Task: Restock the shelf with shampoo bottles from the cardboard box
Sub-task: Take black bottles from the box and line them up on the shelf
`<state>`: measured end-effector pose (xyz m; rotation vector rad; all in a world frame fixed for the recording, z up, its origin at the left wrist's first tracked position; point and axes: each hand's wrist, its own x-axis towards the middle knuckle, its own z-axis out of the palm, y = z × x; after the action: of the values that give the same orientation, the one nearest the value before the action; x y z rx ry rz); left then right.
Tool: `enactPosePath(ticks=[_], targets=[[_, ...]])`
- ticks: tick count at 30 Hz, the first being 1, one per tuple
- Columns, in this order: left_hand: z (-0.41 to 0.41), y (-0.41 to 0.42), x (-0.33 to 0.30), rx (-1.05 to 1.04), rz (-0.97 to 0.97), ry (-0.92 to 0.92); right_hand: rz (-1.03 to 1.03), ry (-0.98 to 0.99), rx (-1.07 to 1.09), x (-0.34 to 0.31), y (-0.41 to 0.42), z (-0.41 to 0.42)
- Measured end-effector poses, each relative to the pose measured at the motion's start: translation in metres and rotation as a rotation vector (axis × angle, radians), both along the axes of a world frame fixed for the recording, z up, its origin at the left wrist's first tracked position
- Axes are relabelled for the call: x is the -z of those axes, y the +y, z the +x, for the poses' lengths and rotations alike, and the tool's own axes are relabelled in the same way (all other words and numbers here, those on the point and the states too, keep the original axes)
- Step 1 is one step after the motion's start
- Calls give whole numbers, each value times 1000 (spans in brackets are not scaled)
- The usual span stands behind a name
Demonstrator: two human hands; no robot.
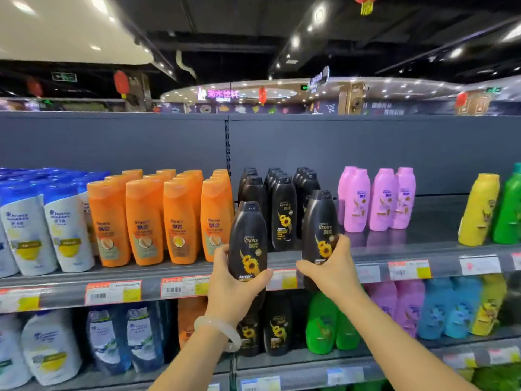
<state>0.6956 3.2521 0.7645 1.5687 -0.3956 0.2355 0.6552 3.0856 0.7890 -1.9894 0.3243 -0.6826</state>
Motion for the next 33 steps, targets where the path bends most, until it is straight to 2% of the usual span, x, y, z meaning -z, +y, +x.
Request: enactPosePath(ticks=[5,7,15,28,33], targets=[[30,-16,-8,-27,-24,-69,-2,-176,38,-22,-33,47],[38,-24,-11,-17,-32,-72,-1,-190,46,-26,-43,66],[54,-41,-10,-71,7,-110,-12,-4,49,9,-49,104],[46,-50,-20,-174,9,-116,-7,69,30,3,-55,109],[41,-46,-20,-207,2,-96,-42,163,73,1,-58,112]])
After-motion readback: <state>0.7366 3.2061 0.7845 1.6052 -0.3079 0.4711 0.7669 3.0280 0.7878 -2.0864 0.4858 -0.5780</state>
